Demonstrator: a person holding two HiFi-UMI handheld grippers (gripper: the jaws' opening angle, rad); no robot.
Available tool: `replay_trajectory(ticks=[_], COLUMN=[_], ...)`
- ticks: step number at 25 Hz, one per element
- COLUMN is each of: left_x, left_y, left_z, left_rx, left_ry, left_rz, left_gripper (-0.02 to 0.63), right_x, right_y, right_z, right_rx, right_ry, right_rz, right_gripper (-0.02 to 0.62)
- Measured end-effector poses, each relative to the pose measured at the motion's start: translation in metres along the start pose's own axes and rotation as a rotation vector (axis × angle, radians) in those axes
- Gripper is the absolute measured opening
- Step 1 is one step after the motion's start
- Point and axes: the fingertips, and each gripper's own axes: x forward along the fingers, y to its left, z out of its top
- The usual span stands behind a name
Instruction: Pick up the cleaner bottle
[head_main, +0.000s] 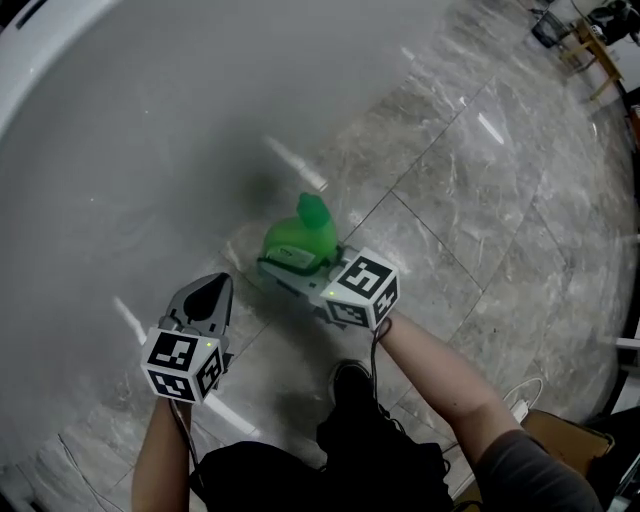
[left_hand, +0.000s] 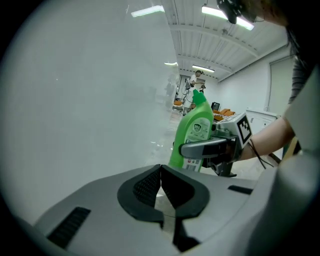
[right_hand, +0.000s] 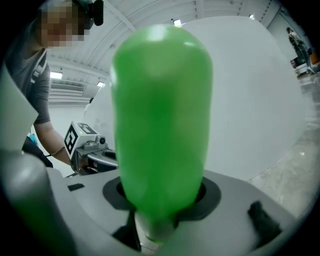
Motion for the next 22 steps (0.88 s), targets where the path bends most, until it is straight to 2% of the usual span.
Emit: replay_trajectory(ticks=[6, 10, 15, 22], left_x=[-0.056, -0.101, -0.148, -0.199], left_y=[-0.039, -0.057, -0.08, -0.122], left_z=[0.03, 0.073, 0.147, 0.277], left_rx=[0.009, -0.077, -0.125, -0.125], left_ry=[0.067, 0.072, 0.085, 0.061], left_rz=[-0.025, 0.012, 0.062, 0.079], left_gripper=[0.015, 0.015, 0.015, 0.015], right_x=[-0.043, -0.075, -0.115, -0.172], right_y=[0.047, 0.079, 0.102, 0.133], right_z=[0.061, 0.116, 0.19, 0.304], right_rx=[0.098, 0.19, 0.349, 0.383], right_ry=[-0.009, -0.028, -0.053, -0.035], right_rz=[-0.017, -0.009, -0.012, -0.015], right_gripper=[0.195, 0.193, 0.192, 0.192])
